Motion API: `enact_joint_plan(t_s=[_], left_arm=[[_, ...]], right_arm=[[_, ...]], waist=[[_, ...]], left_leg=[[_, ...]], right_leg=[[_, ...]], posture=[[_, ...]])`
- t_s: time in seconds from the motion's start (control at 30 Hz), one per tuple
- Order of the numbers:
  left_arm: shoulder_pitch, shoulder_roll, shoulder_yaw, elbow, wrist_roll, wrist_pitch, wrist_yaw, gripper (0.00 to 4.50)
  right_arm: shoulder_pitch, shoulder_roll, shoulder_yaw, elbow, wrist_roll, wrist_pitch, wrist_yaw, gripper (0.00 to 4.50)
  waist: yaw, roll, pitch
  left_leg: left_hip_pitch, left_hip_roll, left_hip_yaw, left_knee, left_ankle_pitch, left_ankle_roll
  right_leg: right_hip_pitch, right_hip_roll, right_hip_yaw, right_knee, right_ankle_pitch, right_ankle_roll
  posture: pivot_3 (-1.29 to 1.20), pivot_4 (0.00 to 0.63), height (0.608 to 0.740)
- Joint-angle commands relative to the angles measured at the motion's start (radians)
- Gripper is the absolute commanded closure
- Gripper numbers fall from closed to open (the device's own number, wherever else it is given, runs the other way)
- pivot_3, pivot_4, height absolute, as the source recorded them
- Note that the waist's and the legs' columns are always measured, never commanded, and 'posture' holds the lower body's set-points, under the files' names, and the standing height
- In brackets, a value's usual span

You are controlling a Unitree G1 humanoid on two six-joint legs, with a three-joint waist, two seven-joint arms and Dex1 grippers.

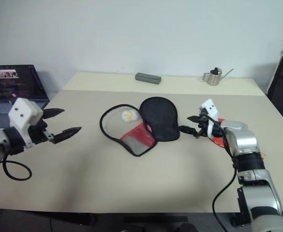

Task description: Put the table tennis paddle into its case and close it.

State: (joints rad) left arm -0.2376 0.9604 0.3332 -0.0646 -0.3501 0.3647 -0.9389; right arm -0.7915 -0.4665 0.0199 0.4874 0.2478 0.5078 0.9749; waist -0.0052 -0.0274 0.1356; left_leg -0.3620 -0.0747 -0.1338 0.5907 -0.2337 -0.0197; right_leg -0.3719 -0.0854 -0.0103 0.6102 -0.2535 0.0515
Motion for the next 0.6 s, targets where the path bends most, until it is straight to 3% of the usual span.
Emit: enact_joint_plan(t_s=[0.03, 0.27, 0.6], left_arm=[[-0.024, 0.018, -0.007, -0.04, -0.046, -0.008, -0.067, 0.0], [-0.061, 0.004, -0.008, -0.026, -0.204, 0.118, -0.173, 0.0], [-0.113, -0.021, -0.014, 0.039, -0.205, 0.115, -0.161, 0.0]], right_arm=[[-0.069, 0.044, 0.006, 0.106, -0.041, -0.076, -0.066, 0.03], [-0.187, 0.152, 0.011, 0.359, -0.117, -0.199, -0.203, 0.03], [-0.26, 0.259, 0.012, 0.631, -0.194, -0.336, -0.373, 0.03]], waist=[[-0.001, 0.0, 0.0], [-0.013, 0.001, 0.0], [-0.029, 0.001, 0.0]], left_leg=[[0.0, 0.0, 0.0, 0.0, 0.0, 0.0], [0.0, 0.0, 0.0, 0.0, 0.0, 0.0], [0.002, 0.001, 0.0, 0.0, 0.0, 0.0]], right_leg=[[0.0, 0.0, 0.0, 0.0, 0.0, 0.0], [0.0, 0.002, -0.001, 0.0, 0.0, 0.0], [0.0, 0.009, 0.002, 0.001, 0.001, -0.001]], posture=[[0.0, 0.15, 0.74], [0.0, 0.15, 0.74], [0.0, 0.15, 0.74]])
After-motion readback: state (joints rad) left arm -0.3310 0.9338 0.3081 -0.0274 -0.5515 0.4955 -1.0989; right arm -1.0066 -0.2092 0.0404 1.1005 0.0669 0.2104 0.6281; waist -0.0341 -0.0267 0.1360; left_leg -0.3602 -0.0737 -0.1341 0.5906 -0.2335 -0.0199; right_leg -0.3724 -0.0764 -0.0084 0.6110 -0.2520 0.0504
